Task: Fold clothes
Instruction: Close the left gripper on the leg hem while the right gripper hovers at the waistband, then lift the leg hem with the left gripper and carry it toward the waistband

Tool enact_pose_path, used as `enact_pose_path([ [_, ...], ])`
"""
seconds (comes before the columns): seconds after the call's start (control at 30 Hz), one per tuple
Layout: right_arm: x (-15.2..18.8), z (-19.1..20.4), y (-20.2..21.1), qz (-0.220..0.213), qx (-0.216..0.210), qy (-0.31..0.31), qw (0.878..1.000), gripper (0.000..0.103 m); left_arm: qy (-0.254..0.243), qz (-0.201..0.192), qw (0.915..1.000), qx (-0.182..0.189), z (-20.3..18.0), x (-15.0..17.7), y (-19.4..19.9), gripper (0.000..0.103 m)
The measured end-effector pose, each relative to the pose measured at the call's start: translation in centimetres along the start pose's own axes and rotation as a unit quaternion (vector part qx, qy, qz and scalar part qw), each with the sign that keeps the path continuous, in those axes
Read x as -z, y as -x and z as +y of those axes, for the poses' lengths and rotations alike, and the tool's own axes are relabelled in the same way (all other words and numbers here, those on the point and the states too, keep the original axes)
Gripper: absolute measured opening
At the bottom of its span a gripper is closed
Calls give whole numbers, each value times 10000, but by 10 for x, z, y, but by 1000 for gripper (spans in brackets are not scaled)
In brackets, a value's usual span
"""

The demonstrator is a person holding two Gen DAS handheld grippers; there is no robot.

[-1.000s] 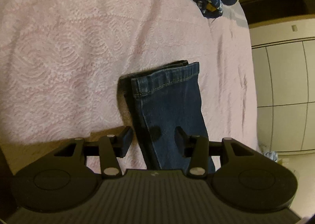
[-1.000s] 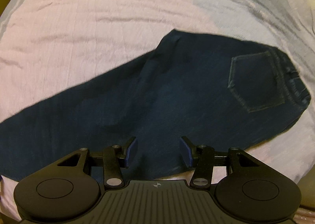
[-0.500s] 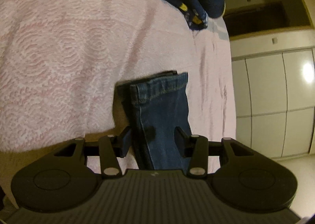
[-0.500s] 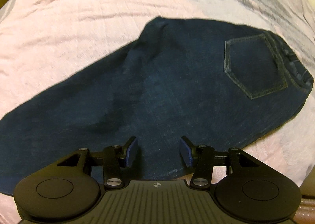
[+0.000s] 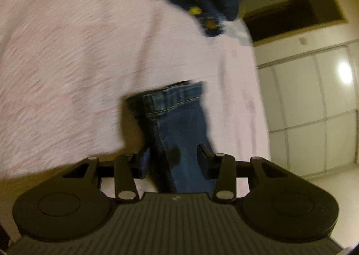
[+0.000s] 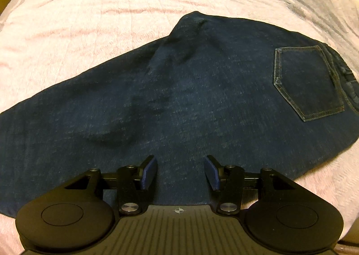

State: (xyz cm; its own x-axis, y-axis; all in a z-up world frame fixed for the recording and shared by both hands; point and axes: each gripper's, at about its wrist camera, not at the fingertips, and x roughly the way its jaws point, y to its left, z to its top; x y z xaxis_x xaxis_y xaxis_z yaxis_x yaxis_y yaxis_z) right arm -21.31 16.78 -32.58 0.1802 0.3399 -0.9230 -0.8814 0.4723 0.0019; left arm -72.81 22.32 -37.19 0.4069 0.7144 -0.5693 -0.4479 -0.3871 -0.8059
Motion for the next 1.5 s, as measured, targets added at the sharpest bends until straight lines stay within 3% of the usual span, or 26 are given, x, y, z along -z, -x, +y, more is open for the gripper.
enact_pose_path([
  [0.23, 1, -16, 1, -66, -133, 228, 9996, 51, -83, -117, 9998, 117, -10, 12, -6, 36],
  [0.43, -2, -45, 3, -143, 26, 47, 9999, 51, -176, -92, 9997, -159, -8, 21, -15, 31],
  [0.67, -6, -75, 5, -206, 43, -171, 9996, 51, -695, -180, 9963, -467, -23, 27, -17, 23],
  [0.93, -2, -75, 6, -208, -60, 58, 9997, 51, -1429, -187, 9864, -793, -49, 28, -18, 11],
  [1.03, -4, -79, 5, -202, -165, 76, 9996, 51, -1896, -302, 9779, -827, -68, 31, -15, 7],
  [1.17, -6, -87, 7, -205, -225, 34, 9995, 51, -2940, -451, 9509, -850, -107, 48, -10, 6],
  [1.23, -8, -95, 9, -280, -73, -89, 9995, 51, -3215, -454, 9424, -799, -120, 55, -11, 6],
  [1.33, -10, -113, 12, -361, 90, -340, 9987, 51, -3370, -464, 9369, -810, -129, 63, -14, 6],
  [1.43, -12, -132, 13, -340, 113, -545, 9979, 51, -3388, -470, 9368, -735, -137, 68, -14, 5],
  [1.5, -13, -142, 15, -356, 81, -607, 9975, 51, -3585, -459, 9306, -574, -148, 78, -11, 5],
])
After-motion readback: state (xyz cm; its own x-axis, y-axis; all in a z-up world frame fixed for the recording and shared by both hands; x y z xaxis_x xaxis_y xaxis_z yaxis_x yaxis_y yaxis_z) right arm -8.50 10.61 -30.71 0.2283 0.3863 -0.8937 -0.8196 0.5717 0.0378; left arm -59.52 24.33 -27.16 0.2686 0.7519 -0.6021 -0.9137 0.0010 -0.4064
